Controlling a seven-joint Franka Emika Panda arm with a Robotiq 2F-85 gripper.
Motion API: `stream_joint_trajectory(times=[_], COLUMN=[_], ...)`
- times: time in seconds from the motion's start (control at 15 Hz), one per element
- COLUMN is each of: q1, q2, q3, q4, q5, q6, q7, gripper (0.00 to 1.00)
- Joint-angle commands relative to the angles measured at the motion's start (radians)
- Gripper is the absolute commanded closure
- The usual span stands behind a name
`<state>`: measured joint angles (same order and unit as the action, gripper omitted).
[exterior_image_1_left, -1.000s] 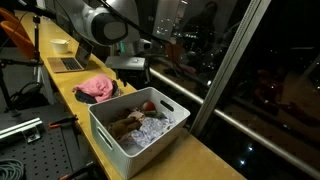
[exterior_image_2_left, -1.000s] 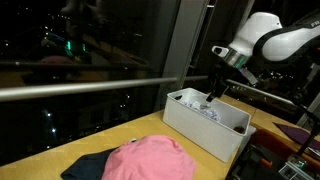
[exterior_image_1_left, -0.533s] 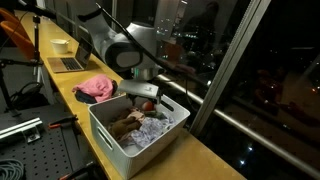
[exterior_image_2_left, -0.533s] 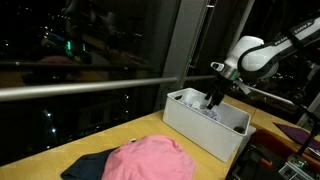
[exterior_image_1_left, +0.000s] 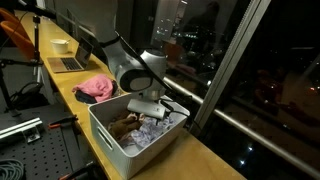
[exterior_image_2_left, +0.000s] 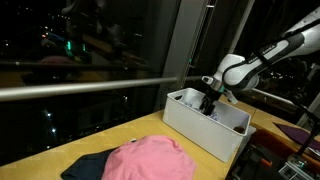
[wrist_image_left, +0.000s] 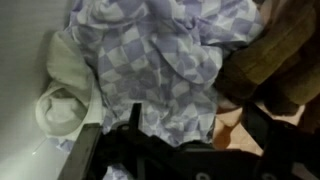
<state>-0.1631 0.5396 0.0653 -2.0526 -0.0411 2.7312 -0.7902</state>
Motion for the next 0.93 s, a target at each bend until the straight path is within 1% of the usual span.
stream_joint_trajectory(times=[0.0,0.27,0.47,0.6,0.67,0.73,0.8,0.87], q1=[-0.019,-0.060,-0.068,-0.064,-0.061,-0.063,-0.066,-0.067], q2=[0.085,0.171,0.223,0.235,0.228,0.222,0.215,0.208], q3=[0.019,0.035,0.038,0.038,0.036,0.036,0.038,0.039], q4=[0.053,0.079,0.113,0.133,0.129,0.125,0.119,0.113], q5=[-0.026,-0.021,-0.032,-0.039,-0.041,-0.041,-0.038,-0.036], q6=[0.015,0.052,0.056,0.054,0.055,0.059,0.060,0.062], q7=[-0.008,-0.024,-0.013,-0.009,-0.004,-0.004,-0.002,-0.001], gripper=[0.00,0.00,0.00,0.00,0.25,0.28,0.34,0.44])
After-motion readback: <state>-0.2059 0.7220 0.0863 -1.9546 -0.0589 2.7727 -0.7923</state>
